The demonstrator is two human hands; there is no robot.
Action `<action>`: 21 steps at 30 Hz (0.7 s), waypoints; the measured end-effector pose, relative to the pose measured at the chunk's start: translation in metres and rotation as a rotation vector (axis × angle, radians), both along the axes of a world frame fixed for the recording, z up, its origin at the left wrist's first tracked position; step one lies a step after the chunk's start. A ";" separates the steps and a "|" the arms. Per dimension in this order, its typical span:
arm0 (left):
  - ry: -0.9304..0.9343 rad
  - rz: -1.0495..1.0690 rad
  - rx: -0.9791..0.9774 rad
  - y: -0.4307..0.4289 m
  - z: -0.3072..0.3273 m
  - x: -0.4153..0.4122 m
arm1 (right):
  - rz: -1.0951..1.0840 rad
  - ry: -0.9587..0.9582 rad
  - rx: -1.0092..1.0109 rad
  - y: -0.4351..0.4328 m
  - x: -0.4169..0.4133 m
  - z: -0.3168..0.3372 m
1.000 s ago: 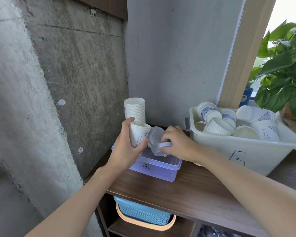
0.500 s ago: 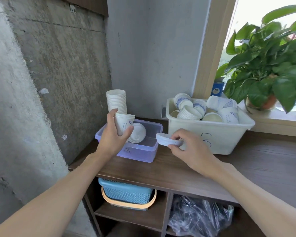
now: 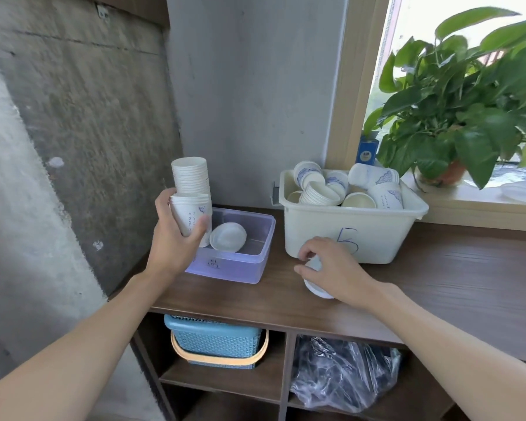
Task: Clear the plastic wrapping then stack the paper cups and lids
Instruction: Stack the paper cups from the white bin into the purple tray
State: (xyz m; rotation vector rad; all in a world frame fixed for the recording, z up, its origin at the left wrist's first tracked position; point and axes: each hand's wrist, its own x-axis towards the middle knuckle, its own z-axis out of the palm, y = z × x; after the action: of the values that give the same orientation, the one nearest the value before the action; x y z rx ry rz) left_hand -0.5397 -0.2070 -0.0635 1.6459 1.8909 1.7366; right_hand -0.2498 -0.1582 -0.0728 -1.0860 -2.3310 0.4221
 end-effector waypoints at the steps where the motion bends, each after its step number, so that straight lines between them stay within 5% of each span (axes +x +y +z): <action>1: 0.001 0.004 -0.003 -0.001 0.000 -0.004 | 0.018 0.022 0.021 0.003 -0.012 0.005; 6: 0.020 -0.019 0.003 -0.006 -0.005 -0.022 | 0.106 0.092 0.063 0.020 -0.077 0.025; 13: -0.025 -0.068 0.042 -0.005 -0.011 -0.032 | 0.140 -0.337 -0.131 0.060 -0.152 0.031; 21: -0.045 -0.096 0.072 -0.003 -0.014 -0.036 | 0.191 -0.494 -0.242 0.080 -0.172 0.018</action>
State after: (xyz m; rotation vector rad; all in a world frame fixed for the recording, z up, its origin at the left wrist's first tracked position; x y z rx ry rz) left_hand -0.5756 -0.2098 -0.0774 1.6773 1.7191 1.8076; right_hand -0.4223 -0.0778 -0.0543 -1.1873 -2.8940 0.5714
